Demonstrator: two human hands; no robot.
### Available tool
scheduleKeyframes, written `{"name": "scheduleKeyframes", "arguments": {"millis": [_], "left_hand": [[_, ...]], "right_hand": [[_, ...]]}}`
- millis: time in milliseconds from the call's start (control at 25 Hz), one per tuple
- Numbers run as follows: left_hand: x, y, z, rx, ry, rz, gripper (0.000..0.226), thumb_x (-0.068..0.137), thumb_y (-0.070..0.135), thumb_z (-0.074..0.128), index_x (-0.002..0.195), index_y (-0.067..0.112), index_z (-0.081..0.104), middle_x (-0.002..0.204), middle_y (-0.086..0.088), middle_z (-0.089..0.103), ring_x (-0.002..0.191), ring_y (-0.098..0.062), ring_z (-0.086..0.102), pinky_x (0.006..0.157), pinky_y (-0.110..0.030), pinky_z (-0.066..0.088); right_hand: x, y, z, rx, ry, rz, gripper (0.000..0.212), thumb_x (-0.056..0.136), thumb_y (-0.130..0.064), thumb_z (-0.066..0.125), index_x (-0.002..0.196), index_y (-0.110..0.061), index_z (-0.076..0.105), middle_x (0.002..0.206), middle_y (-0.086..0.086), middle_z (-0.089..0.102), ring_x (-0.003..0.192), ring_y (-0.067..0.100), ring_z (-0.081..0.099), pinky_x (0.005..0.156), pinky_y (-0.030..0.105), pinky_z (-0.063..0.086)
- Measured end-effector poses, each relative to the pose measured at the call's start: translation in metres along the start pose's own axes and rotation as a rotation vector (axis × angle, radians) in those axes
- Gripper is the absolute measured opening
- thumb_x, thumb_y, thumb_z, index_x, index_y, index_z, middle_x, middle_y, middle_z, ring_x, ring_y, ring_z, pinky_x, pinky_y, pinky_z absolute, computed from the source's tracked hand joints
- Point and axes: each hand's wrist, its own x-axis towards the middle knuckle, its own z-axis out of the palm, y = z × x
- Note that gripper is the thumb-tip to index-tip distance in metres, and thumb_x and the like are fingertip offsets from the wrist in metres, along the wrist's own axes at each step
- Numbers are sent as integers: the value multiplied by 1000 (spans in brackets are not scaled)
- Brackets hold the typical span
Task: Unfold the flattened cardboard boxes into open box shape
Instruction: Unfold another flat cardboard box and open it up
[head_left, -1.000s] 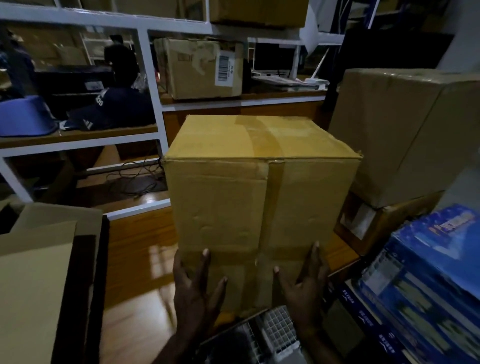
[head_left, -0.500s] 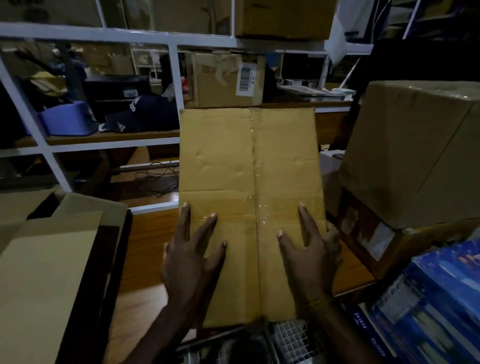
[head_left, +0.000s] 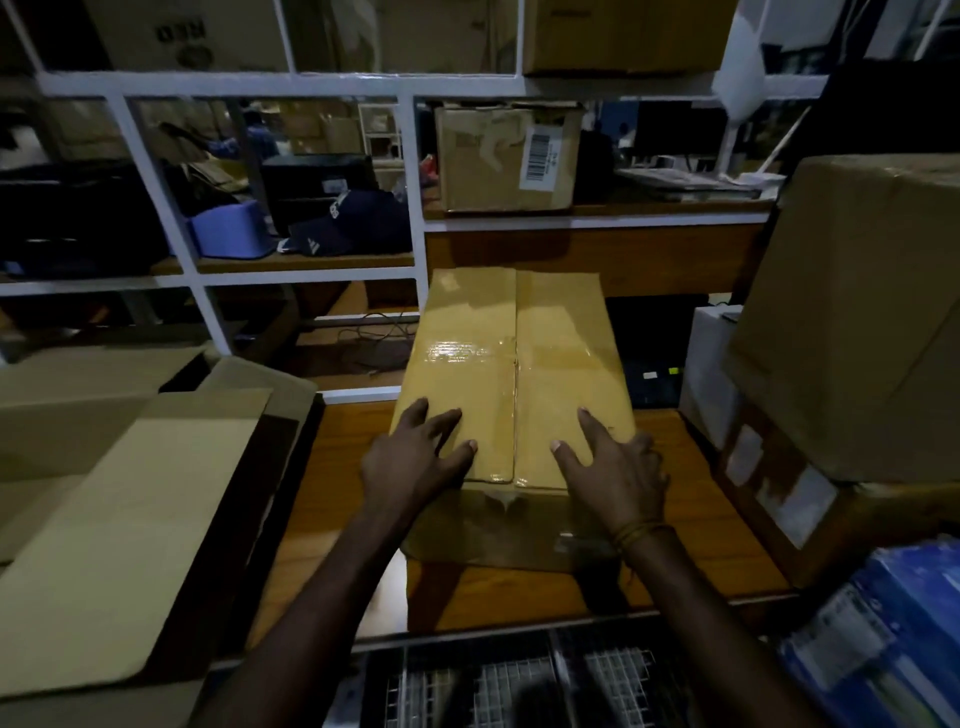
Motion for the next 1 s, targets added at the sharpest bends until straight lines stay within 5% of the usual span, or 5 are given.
{"name": "scheduleKeyframes", "arguments": {"millis": [200,400,560,800,1000], "left_hand": [[-23,-4,-1,-19,-41,-37,63,84,78,42,140,50,46,158,7,30,132,-23,47,95,-42,49],[-38,-2,1,-57,-88,-64,59,88,72,44,142,50,41,161,2,25,140,-34,35,107,-52,37],[-40,14,-2,-131,-60,159,63,80,75,47,139,51,45,159,5,28,144,-26,29,114,-63,21],[-16,22,-12,-252,-255,450,38,86,46,65,123,45,55,143,8,35,129,-14,39,109,-48,37],[5,24,-14,-423,-324,608,41,86,27,67,119,49,55,136,16,32,123,-8,44,100,-32,49]], "right_hand": [[-17,7,-8,-67,-46,-50,68,89,-76,32,150,-46,27,142,24,36,124,41,43,102,45,36],[-36,15,-16,5,-118,-196,73,84,-80,39,150,-51,23,163,18,4,147,40,12,114,52,21],[-36,21,-20,29,-155,-329,79,78,-78,53,147,-57,22,165,2,3,151,31,-2,117,54,11],[-39,18,-14,161,-30,-474,60,81,-63,64,137,-49,48,152,-10,40,148,19,21,119,57,6],[-49,23,4,345,263,-567,48,93,-64,45,123,-33,66,131,-4,63,130,20,51,107,65,34]]}}
